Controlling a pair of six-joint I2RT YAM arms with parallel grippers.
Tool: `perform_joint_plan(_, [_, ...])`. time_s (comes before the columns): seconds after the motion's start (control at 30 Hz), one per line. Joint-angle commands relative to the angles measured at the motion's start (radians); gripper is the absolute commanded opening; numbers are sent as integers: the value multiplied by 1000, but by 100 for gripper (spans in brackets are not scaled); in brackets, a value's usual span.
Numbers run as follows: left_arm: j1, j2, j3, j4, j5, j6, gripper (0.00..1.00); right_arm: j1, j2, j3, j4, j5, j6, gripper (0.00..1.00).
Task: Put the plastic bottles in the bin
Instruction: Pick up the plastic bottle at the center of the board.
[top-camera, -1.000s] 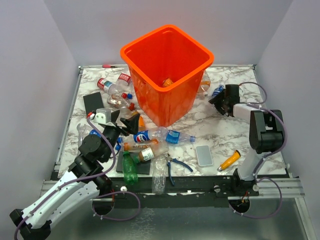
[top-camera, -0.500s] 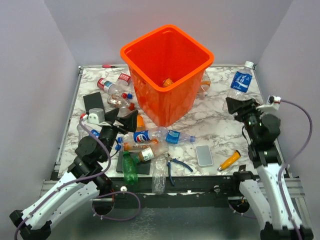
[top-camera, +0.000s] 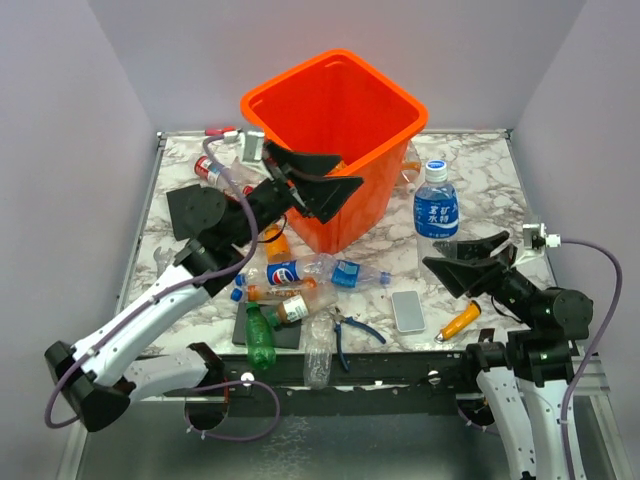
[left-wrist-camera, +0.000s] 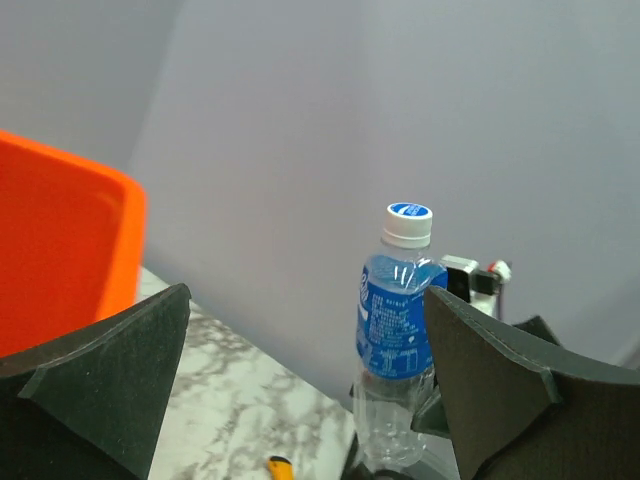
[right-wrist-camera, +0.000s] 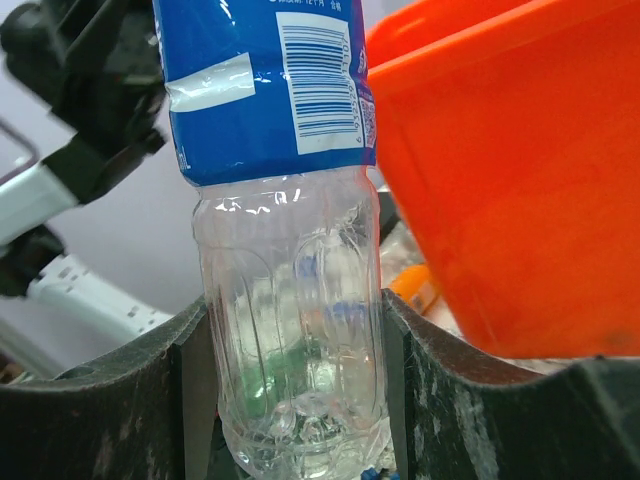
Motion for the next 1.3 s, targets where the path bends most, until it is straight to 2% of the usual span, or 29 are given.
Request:
perform_joint_plan(0.0, [-22,122,142,79,274,-111,99,5,-19,-64,212,-157,156,38])
perform_joint_plan(0.17, [-105,227,237,90,283,-93,99,5,-7,-77,292,-170,201,38])
perform_joint_plan(0.3, [-186,284,284,90,266,-32,99,5,8,-50,268,-179,175,38])
perform_joint_plan(0.47, [-209,324,306,81,208,12,99,5,17,-25,229,-199,145,38])
perform_joint_plan(0.57, [-217,345,325,42,154,35,89,5,17,-9,174,-204,106,38])
perform_joint_plan(0.73, [-235,377,353,15,143,47,74,6,10,-7,130,-207,71,38])
perform_joint_plan(0.87, [-257,388,367,11,141,77,47,8,8,-18,128,-207,71,38])
perform_joint_plan(1.03, [-272,386,363,10,133,93,33,8,2,-17,90,-209,56,38])
perform_joint_plan(1.1, [-277,384,361,11,137,103,23,8,1,-13,74,-206,49,39])
perform_joint_plan(1.17, [-280,384,362,11,148,111,9,8,1,-4,51,-193,44,46])
perform_joint_plan(1.2, [-282,383,363,10,152,113,2,8,4,1,41,-187,45,54])
perform_joint_plan(1.27, [-283,378,362,10,153,118,0,7,13,14,34,-184,57,80])
